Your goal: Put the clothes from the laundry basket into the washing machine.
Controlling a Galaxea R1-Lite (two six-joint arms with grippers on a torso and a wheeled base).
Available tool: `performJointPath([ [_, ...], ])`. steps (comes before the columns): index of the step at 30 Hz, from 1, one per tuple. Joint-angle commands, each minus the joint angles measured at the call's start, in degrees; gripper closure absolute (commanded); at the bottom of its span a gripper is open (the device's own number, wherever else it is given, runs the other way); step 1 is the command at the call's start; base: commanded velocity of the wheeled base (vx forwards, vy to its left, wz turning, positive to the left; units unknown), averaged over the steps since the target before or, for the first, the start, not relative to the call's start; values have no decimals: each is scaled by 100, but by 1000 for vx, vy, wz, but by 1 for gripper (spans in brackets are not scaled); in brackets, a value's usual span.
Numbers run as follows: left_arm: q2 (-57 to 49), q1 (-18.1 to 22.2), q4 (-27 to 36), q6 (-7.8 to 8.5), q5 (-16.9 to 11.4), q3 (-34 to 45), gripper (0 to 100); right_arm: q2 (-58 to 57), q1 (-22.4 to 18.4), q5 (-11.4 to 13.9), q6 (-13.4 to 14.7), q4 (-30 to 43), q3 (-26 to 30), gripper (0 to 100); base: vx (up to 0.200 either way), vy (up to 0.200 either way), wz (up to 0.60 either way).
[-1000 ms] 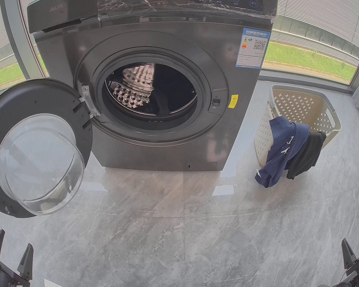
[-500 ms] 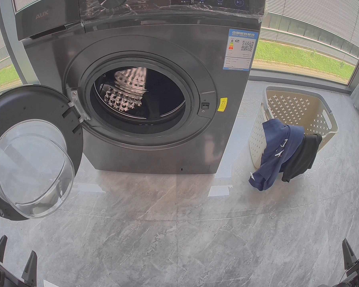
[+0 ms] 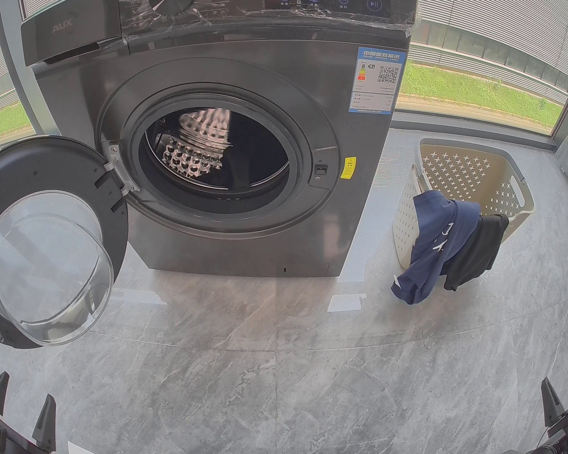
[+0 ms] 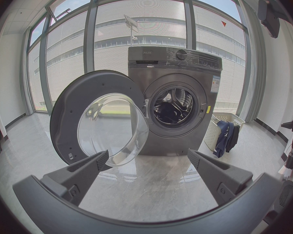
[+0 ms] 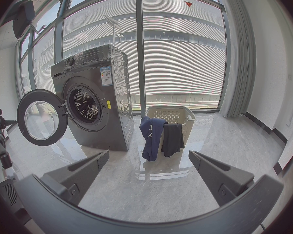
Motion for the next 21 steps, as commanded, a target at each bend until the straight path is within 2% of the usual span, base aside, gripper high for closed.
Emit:
performJointPath([
  [1, -71, 0, 2, 10, 10, 101, 0, -68, 6, -2, 2, 9, 92, 0, 0, -200, 0],
  [4, -71, 0, 2, -17, 10, 101, 0, -68, -2, -2, 2, 0, 92, 0, 0, -200, 0],
  [9, -71, 0, 2, -60, 98, 101, 0, -68, -2, -2, 2, 0, 92, 0, 0, 0, 0],
  [10, -71, 0, 2, -87, 230, 101, 0, -68, 6, -2, 2, 0, 92, 0, 0, 0, 0],
  [11, -71, 9, 2, -87, 247, 101, 0, -68, 6, -2, 2, 0, 92, 0, 0, 0, 0],
  [16, -71, 9, 2, -87, 274, 101, 0, -68, 6, -2, 2, 0, 92, 0, 0, 0, 0],
  [21, -71, 9, 2, -60, 177, 101, 0, -68, 6, -2, 2, 0, 92, 0, 0, 0, 0],
])
